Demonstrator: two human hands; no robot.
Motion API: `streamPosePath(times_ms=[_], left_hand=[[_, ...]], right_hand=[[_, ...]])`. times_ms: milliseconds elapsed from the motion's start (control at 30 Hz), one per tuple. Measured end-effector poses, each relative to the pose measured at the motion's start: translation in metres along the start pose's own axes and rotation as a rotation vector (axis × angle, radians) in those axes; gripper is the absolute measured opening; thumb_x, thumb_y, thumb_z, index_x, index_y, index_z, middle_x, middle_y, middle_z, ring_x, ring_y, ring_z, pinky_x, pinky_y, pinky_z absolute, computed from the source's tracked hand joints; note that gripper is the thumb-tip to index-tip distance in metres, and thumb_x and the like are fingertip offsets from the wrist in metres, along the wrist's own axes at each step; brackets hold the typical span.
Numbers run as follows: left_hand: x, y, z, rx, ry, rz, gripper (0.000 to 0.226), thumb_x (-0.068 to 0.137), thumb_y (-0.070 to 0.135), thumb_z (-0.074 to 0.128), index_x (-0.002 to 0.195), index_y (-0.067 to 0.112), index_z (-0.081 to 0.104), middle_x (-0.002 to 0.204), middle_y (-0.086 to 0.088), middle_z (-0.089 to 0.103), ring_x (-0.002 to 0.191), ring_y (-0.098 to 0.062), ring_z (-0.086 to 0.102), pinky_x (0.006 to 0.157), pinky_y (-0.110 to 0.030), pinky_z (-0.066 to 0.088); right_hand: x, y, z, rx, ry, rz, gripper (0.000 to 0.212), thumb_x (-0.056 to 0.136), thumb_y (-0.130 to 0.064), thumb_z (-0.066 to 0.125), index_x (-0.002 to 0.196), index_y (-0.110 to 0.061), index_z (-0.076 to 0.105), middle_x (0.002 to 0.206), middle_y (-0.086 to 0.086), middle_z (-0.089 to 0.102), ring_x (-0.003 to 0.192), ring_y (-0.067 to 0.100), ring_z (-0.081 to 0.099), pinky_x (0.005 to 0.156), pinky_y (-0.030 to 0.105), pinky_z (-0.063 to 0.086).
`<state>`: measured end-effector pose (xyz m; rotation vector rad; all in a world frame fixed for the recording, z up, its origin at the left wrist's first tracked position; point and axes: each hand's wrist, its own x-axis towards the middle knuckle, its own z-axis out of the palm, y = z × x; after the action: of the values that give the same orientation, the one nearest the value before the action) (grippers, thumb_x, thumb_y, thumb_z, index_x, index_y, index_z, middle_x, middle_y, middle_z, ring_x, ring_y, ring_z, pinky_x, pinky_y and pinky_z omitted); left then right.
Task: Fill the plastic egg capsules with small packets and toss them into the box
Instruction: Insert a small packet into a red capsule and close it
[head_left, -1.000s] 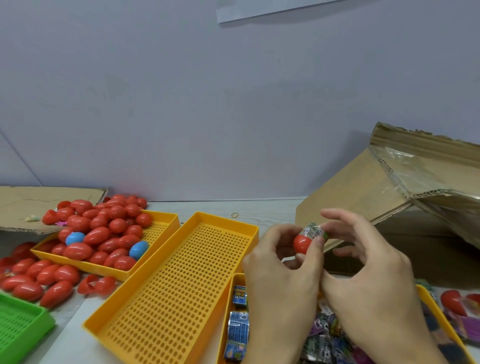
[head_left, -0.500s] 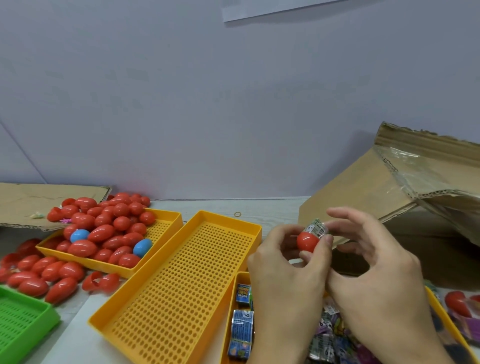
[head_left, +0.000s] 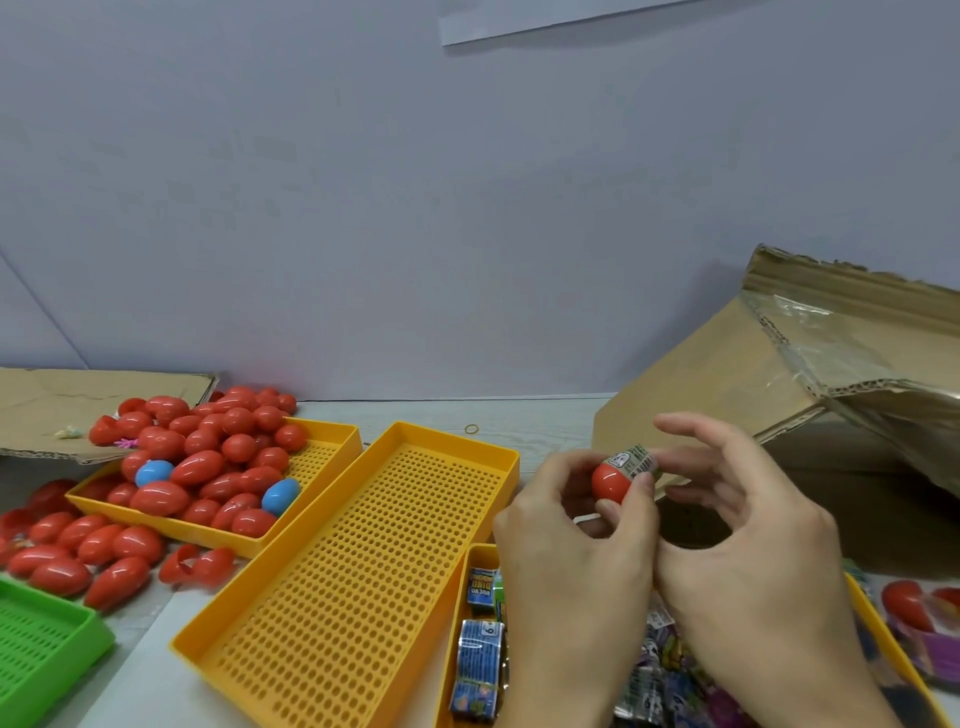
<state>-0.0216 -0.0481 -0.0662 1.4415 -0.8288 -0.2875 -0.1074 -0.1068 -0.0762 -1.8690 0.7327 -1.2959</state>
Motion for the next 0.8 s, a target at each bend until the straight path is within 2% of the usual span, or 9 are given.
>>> streamPosePath(times_ms=[167,333,533,700,800], left_hand=[[-0.0013,-0.0011,0.0001,0.036,0.020,-0.027,0.016,0.080,0.038,0.079,0.089,0.027,0.072,0.082,0.010,0.073,0.088,-0.012,0.069,0.072,-0.028,0.058],[0.0008,0.0021,-0.0018,-0.009,-0.009,-0.040,0.023,0.077,0.027,0.082,0.097,0.028,0.070,0.089,0.008,0.071,0.082,-0.002,0.068,0.063,-0.014,0.053],[0.0025,0.0027,-0.0029,-0.011,-0.029,-0.022,0.017,0.079,0.017,0.081,0.088,0.029,0.072,0.081,0.009,0.072,0.076,-0.003,0.069,0.061,-0.012,0.052],[0.0027,0.0029,-0.0029,0.001,-0.035,-0.020,0.015,0.079,0.016,0.081,0.090,0.024,0.075,0.079,0.009,0.074,0.073,-0.004,0.071,0.065,-0.015,0.056],[0.0026,0.0034,-0.0030,-0.010,-0.031,-0.045,0.016,0.079,0.016,0.081,0.089,0.025,0.074,0.080,0.007,0.074,0.074,-0.005,0.071,0.065,-0.017,0.057]], right_hand=[[-0.0004,0.0029,0.0012,0.009,-0.002,-0.002,0.068,0.060,-0.030,0.090,0.112,-0.054,0.054,0.104,-0.031,0.064,0.090,-0.005,0.064,0.072,0.015,0.054],[-0.0005,0.0033,0.0008,0.012,-0.037,-0.007,0.070,0.058,-0.030,0.090,0.112,-0.055,0.053,0.106,-0.031,0.063,0.090,-0.005,0.065,0.072,0.009,0.052],[-0.0017,0.0072,0.0001,-0.081,-0.068,-0.033,0.078,0.063,-0.004,0.090,0.110,-0.055,0.055,0.105,-0.031,0.063,0.090,-0.003,0.064,0.073,0.007,0.051],[-0.0015,0.0065,0.0000,-0.097,-0.032,-0.064,0.077,0.064,-0.003,0.089,0.111,-0.055,0.055,0.097,-0.027,0.067,0.085,-0.001,0.065,0.072,0.012,0.052],[-0.0024,0.0078,0.0000,-0.094,-0.041,-0.064,0.079,0.063,0.000,0.088,0.113,-0.053,0.055,0.098,-0.027,0.066,0.088,-0.003,0.065,0.071,0.007,0.051]])
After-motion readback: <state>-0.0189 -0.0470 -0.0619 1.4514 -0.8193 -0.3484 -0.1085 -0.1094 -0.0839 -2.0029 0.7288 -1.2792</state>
